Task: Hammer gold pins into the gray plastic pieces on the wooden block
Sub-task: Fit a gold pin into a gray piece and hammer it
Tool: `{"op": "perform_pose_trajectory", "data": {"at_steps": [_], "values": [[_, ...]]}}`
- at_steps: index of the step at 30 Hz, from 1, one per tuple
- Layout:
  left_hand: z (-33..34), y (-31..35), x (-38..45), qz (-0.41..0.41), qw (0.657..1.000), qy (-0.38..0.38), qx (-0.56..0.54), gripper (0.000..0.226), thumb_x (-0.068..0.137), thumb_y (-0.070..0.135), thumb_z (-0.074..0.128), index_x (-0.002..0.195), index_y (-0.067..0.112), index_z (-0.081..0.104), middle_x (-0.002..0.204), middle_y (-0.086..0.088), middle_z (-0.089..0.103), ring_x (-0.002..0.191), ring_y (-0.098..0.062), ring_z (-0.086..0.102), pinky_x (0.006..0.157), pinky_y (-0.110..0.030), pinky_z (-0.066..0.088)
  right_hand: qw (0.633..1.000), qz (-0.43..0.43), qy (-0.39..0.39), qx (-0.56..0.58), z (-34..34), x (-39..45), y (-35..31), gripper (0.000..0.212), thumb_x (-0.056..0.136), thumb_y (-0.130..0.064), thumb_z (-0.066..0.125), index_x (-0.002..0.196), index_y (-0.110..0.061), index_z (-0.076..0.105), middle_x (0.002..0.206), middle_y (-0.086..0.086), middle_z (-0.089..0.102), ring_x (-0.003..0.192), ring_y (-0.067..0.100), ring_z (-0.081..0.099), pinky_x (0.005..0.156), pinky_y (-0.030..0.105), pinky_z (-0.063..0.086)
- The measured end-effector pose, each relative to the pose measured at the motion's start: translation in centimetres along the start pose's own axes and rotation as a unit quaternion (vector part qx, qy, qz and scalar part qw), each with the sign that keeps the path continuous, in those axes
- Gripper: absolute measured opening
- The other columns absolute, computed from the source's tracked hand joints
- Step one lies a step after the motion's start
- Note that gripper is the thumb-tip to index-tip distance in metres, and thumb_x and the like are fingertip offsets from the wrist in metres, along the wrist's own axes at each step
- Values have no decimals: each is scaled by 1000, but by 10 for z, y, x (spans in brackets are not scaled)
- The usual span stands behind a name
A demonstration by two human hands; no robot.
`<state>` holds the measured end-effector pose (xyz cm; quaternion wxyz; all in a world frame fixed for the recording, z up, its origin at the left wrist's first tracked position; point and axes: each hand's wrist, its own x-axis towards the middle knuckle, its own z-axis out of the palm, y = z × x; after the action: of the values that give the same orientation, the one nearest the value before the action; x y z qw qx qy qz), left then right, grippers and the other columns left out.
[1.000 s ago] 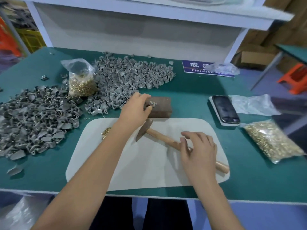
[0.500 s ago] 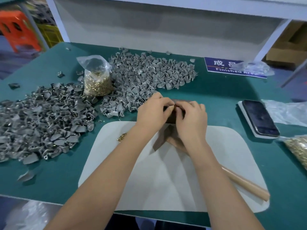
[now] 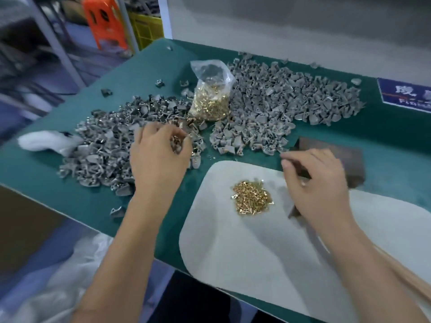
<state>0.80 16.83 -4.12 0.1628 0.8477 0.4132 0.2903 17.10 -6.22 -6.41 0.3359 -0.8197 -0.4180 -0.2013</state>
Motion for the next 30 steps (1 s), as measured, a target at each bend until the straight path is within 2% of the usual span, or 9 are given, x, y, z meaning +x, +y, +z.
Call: {"op": "perform_pose_trajectory", "data": {"at_steps": [3,7,10,12,15,19,23,27,30], "values": [[-7,-26,-3,-20,999,-23,44,22,93,37,63,107,23,73,118,-6,59,119,-31,41,100,-42,35,998,-42,-20,-33,11,-6,-16,11,93,-23,69,97,-19,78,94,-2,72,91,30,61,78,46,43],[-6,-19,-10,12,1000,-20,10,31,94,39,65,121,23,66,122,-4,55,121,-29,38,104,-40,33,989,98,61,-97,-10,6,6,36,96,-43,65,126,-23,68,118,11,61,110,35,50,93,48,40],[1,5,-22,115,984,-79,-107,25,96,33,65,119,23,67,114,5,61,112,-17,45,99,-30,37,960,237,-21,-148,-21,12,25,69,88,-64,64,145,-28,51,140,17,46,129,40,40,110,50,33],[9,23,-39,173,958,-152,-169,24,96,32,65,119,24,68,111,10,62,107,-9,47,97,-25,37,950,274,-91,-116,-21,10,32,77,81,-74,64,144,-31,51,149,14,40,137,37,37,115,50,32],[26,48,-66,231,937,-207,-163,26,94,34,69,119,25,68,113,8,63,114,-15,49,101,-29,38,944,302,-125,-41,-22,9,36,80,66,-83,70,132,-40,53,160,7,28,147,29,30,117,48,34],[44,86,-97,264,925,-238,-132,36,88,40,71,122,28,66,114,7,62,115,-20,48,97,-40,42,943,310,-106,-63,-20,7,35,76,59,-80,72,121,-42,52,157,4,33,140,30,40,105,45,42],[60,113,-116,254,934,-247,-46,32,91,42,63,117,23,62,111,-1,53,111,-24,44,95,-35,37,959,266,-85,-49,-24,2,44,74,71,-60,76,136,-34,52,149,4,35,133,29,46,105,42,45],[60,123,-126,251,937,-239,-37,19,96,36,59,101,18,66,103,-3,55,108,-26,44,90,-37,37,945,285,-159,34,-38,7,67,113,75,-47,86,162,-37,14,160,8,19,143,26,37,110,31,32],[57,134,-139,261,934,-243,-41,15,97,32,57,94,19,63,89,0,49,101,-27,46,78,-38,34,933,297,-205,10,-44,22,77,123,65,-55,90,162,-28,20,162,7,23,144,25,37,111,34,34]]}}
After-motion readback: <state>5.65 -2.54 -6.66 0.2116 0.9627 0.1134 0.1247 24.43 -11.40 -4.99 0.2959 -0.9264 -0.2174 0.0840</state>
